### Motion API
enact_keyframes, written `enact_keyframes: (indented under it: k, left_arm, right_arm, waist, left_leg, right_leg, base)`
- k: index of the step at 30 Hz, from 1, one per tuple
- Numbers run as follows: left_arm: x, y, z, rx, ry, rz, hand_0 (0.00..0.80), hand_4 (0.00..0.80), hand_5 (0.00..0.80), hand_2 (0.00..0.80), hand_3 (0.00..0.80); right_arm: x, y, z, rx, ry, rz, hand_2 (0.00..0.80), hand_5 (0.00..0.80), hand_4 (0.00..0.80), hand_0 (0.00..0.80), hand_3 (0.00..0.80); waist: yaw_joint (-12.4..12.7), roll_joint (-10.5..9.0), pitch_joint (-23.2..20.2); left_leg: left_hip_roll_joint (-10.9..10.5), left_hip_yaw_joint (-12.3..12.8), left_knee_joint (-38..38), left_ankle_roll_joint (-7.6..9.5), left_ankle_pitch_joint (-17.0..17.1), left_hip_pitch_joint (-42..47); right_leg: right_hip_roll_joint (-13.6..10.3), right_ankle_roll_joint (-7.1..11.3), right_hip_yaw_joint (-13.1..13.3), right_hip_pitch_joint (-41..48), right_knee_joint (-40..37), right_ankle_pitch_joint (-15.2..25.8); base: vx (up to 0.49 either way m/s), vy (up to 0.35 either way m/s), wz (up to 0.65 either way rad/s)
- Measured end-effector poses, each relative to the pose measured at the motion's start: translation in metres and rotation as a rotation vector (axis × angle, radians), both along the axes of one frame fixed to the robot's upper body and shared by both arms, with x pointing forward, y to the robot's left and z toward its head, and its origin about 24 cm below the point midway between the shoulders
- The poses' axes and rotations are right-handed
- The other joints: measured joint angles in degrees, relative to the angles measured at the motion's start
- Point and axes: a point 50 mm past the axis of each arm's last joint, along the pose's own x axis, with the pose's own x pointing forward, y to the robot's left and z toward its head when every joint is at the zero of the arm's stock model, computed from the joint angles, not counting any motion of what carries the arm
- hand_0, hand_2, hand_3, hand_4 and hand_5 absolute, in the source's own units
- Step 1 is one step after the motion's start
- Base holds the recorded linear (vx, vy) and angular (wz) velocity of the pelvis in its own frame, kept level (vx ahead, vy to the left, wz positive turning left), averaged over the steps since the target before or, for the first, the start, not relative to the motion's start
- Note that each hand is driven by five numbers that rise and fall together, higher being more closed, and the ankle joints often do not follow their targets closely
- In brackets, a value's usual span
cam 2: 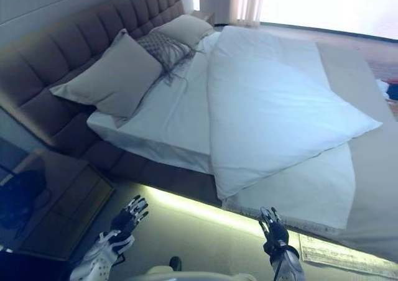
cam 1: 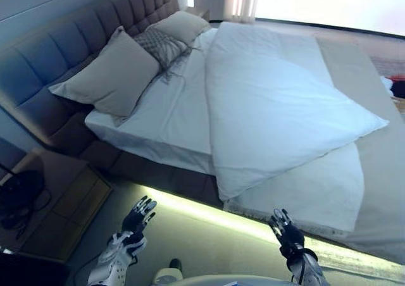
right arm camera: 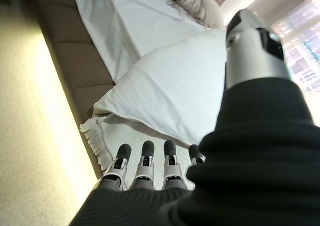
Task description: Make the bed neatly
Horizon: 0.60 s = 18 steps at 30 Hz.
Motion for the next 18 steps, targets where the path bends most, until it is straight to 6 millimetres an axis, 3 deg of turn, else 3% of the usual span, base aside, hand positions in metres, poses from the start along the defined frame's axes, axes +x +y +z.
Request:
enact_keyframes:
  k: [2,4,6,8,9,10,12,13,14,16,17,18]
  left_arm:
    - [0.006,-0.001,0.002,-0.001,-0.015,-0.004,0.000,0.000,0.000,0.000,0.000]
    - [0.007,0.002,0.001,0.003,-0.010,0.003,0.000,0.000,0.000,0.000,0.000]
    - [0.005,0.006,0.000,0.007,0.000,0.019,0.000,0.000,0.000,0.000,0.000]
    - [0.001,0.017,0.001,0.029,0.006,0.040,0.000,0.000,0.000,0.000,0.000]
    - [-0.004,0.027,0.002,0.057,0.017,0.046,0.000,0.000,0.000,0.000,0.000]
    - [-0.008,0.025,-0.003,0.046,0.041,0.060,0.000,0.000,0.000,0.000,0.000]
    - [-0.025,0.009,-0.013,-0.012,0.075,0.073,0.000,0.000,0.000,0.000,0.000]
    - [-0.033,0.004,-0.018,-0.033,0.096,0.087,0.000,0.000,0.000,0.000,0.000]
    - [-0.040,-0.001,-0.023,-0.051,0.118,0.102,0.000,0.000,0.000,0.000,0.000]
    - [-0.046,-0.010,-0.028,-0.110,0.127,0.133,0.000,0.000,0.000,0.000,0.000]
    - [-0.049,-0.013,-0.029,-0.126,0.130,0.143,0.000,0.000,0.000,0.000,0.000]
    - [-0.047,-0.013,-0.028,-0.129,0.116,0.143,0.000,0.000,0.000,0.000,0.000]
  right_arm:
    - [-0.005,0.002,-0.003,0.010,0.015,-0.002,0.000,0.000,0.000,0.000,0.000]
    - [-0.007,0.005,-0.005,0.027,0.014,0.004,0.000,0.000,0.000,0.000,0.000]
    - [-0.009,0.006,-0.006,0.035,0.010,0.017,0.000,0.000,0.000,0.000,0.000]
    - [-0.012,0.007,-0.007,0.041,0.012,0.035,0.000,0.000,0.000,0.000,0.000]
    - [-0.013,0.009,-0.008,0.049,0.017,0.045,0.000,0.000,0.000,0.000,0.000]
    - [-0.016,0.004,-0.009,0.036,0.032,0.044,0.000,0.000,0.000,0.000,0.000]
    - [-0.027,-0.015,-0.008,-0.020,0.077,0.068,0.000,0.000,0.000,0.000,0.000]
    - [-0.029,-0.023,-0.007,-0.043,0.096,0.084,0.000,0.000,0.000,0.000,0.000]
    - [-0.030,-0.030,-0.006,-0.068,0.113,0.106,0.000,0.000,0.000,0.000,0.000]
    - [-0.034,-0.040,-0.003,-0.103,0.137,0.120,0.000,0.000,0.000,0.000,0.000]
    - [-0.037,-0.042,-0.002,-0.112,0.142,0.119,0.000,0.000,0.000,0.000,0.000]
    - [-0.039,-0.039,-0.003,-0.102,0.138,0.116,0.000,0.000,0.000,0.000,0.000]
  waist:
    - [0.28,0.08,0.47]
    - [0.18,-0.04,0.53]
    - [0.28,0.85,0.43]
    - [0.39,0.25,0.04]
    - [0.83,-0.81,-0.44]
    - [1.40,0.18,-0.64]
    - [1.70,4.22,-1.52]
    - [1.72,5.56,-1.80]
    - [1.60,6.42,-2.31]
    - [1.57,6.48,-2.47]
    - [1.77,6.29,-2.43]
    - [1.52,5.21,-2.23]
  left_leg:
    - [0.11,-0.69,0.33,-0.01,-0.25,-0.08]
    - [0.07,-1.74,1.74,-0.44,-0.69,-1.06]
    - [1.97,-2.31,3.46,-1.36,-1.33,-2.75]
    - [4.35,-3.25,3.79,-2.77,-1.25,-3.74]
    - [5.67,-3.38,3.35,-4.27,-0.61,-4.08]
    - [8.05,-3.51,3.08,-5.33,0.15,-3.62]
    - [13.95,-3.38,2.11,-4.37,0.22,-2.53]
    - [15.56,-3.29,1.60,-3.46,0.70,-1.82]
    - [16.74,-3.35,1.32,-2.35,0.90,-1.87]
    - [17.18,-3.11,1.28,0.18,2.56,-2.30]
    - [16.92,-3.23,2.52,-0.03,4.50,-3.48]
    - [16.37,-3.51,4.66,-3.28,8.04,-6.22]
  right_leg:
    - [-0.98,-1.18,0.67,-1.67,3.61,-1.55]
    - [-3.79,-2.12,1.86,-2.68,4.88,-2.05]
    - [-6.16,-0.68,4.04,-2.69,3.52,-1.19]
    - [-7.09,0.37,4.02,-1.95,-1.75,-0.07]
    - [-6.76,1.79,3.99,-1.37,-4.87,0.98]
    - [-4.59,4.40,3.06,-1.13,-4.77,3.54]
    - [0.97,3.27,1.04,-0.49,-4.83,3.07]
    - [2.59,2.62,0.47,-0.44,-4.59,2.69]
    - [3.87,1.94,-0.03,-0.54,-4.35,2.31]
    - [4.83,1.25,-0.47,-0.53,-4.17,1.90]
    - [4.99,1.14,-0.54,-0.57,-4.08,1.66]
    - [4.89,0.84,-0.43,-0.45,-4.73,1.46]
  base:
    - [0.028,-0.336,-0.08]
    - [0.051,-0.410,0.04]
    - [0.063,-0.445,0.13]
    - [0.028,-0.410,0.04]
    - [-0.001,-0.440,0.00]
    - [-0.011,-0.397,-0.04]
    - [-0.017,-0.444,-0.14]
    - [-0.014,-0.344,-0.16]
    - [-0.018,-0.241,-0.06]
    - [-0.102,-0.175,0.11]
    - [-0.158,-0.163,0.34]
    - [-0.148,-0.152,0.58]
